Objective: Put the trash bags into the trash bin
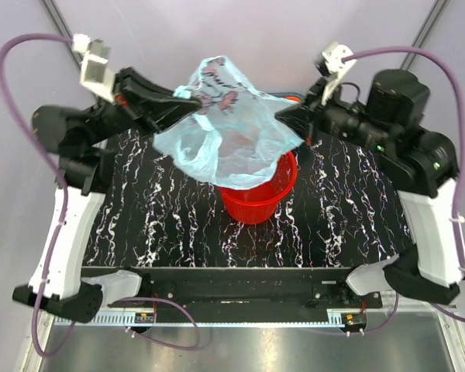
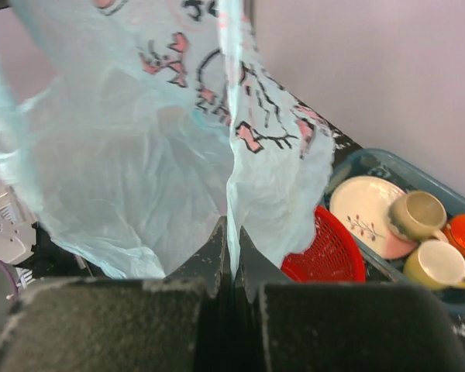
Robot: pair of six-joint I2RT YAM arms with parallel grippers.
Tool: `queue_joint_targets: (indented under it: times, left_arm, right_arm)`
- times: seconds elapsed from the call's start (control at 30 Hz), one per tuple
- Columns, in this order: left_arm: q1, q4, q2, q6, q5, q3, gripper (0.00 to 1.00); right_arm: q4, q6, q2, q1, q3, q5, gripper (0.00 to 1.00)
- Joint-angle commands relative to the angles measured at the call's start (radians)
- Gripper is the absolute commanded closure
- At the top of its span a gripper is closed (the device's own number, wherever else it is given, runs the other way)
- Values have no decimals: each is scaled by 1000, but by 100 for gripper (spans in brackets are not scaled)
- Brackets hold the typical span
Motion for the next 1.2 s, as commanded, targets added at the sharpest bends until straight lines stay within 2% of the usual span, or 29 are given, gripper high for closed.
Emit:
queue_joint_targets:
  times: [0.0, 0.03, 0.13, 0.27, 0.37, 0.4, 0.47, 0.5, 0.6, 0.83, 0.9, 1.03, 1.17]
  left_arm:
    - [-131, -80, 133, 128, -85, 145, 100]
    - [-154, -87, 153, 143, -106, 195, 100]
    - [-235, -158, 245, 188, -155, 290, 100]
    - [-286, -161, 320, 140, -188, 311, 100]
    - [-320, -98, 346, 131, -189, 361, 100]
    - [-329, -94, 349, 148, -191, 386, 100]
    - [-338, -107, 361, 151, -214, 433, 100]
    - [-338, -112, 364, 134, -215, 465, 100]
    - [-343, -164, 366, 140, -206, 470, 100]
    - [-361, -132, 351, 106, -217, 308, 100]
    - [-369, -95, 367, 85, -214, 279, 100]
    - [-410, -45, 410, 56, -206, 248, 100]
    - [-432, -55, 414, 92, -220, 173, 100]
  right_arm:
    - [-75, 37, -56, -1, -59, 232, 100]
    - [-113, 29, -59, -3, -73, 252, 100]
    - [-91, 0, -116, -1, -191, 365, 100]
    - [-95, 0, -142, -9, -227, 433, 100]
    - [-93, 22, -151, -13, -205, 308, 100]
    - [-71, 28, -157, -12, -205, 203, 100]
    - [-41, 31, -171, -12, -214, 122, 100]
    - [-28, 32, -174, -13, -216, 32, 100]
    - [-34, 63, -179, -13, -222, -41, 100]
    - [-66, 163, -297, -29, -424, 49, 100]
    - [-86, 149, -308, -45, -458, 138, 100]
    - [-80, 118, -323, -59, -452, 227, 100]
    - [-60, 47, -302, -61, -423, 390, 100]
